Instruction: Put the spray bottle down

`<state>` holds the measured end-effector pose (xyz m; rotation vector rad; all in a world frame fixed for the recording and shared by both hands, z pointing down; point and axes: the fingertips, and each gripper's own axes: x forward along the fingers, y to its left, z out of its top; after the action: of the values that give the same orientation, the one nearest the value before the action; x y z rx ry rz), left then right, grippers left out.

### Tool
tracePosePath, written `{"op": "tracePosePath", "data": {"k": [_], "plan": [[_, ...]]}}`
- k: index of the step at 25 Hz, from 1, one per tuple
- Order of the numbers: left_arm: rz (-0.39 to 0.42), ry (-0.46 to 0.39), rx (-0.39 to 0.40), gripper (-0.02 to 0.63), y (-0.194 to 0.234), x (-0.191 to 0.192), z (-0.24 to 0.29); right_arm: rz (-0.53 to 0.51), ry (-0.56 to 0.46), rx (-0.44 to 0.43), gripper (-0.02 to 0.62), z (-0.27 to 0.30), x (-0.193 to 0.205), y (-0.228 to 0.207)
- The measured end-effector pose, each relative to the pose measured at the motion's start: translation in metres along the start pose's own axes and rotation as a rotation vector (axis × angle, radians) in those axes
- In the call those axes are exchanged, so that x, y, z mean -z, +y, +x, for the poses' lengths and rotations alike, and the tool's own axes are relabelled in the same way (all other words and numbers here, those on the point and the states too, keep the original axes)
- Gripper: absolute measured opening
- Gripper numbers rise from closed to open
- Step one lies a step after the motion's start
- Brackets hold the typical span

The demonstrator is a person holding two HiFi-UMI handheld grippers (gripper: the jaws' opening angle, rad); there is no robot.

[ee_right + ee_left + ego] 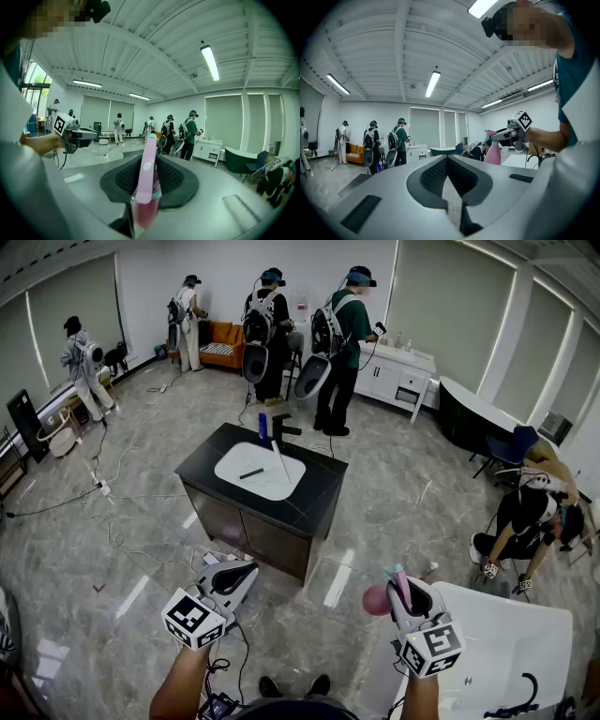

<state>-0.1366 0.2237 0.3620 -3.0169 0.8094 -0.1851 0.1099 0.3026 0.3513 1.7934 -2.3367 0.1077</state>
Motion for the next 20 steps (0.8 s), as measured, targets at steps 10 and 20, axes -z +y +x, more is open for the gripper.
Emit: {"op": "tracePosePath", "data": {"k": [10, 20], "plan": [[-0.001, -0.007, 0.014, 0.002, 0.002, 0.006, -0.015, 0.015, -0.003, 0.024, 0.095, -0.004, 0.005, 0.013], [0.01, -0.004, 0.032, 0.002, 0.016, 0.011, -0.026, 0.037, -0.017, 0.022, 0.096, 0.017, 0.007, 0.026]]}}
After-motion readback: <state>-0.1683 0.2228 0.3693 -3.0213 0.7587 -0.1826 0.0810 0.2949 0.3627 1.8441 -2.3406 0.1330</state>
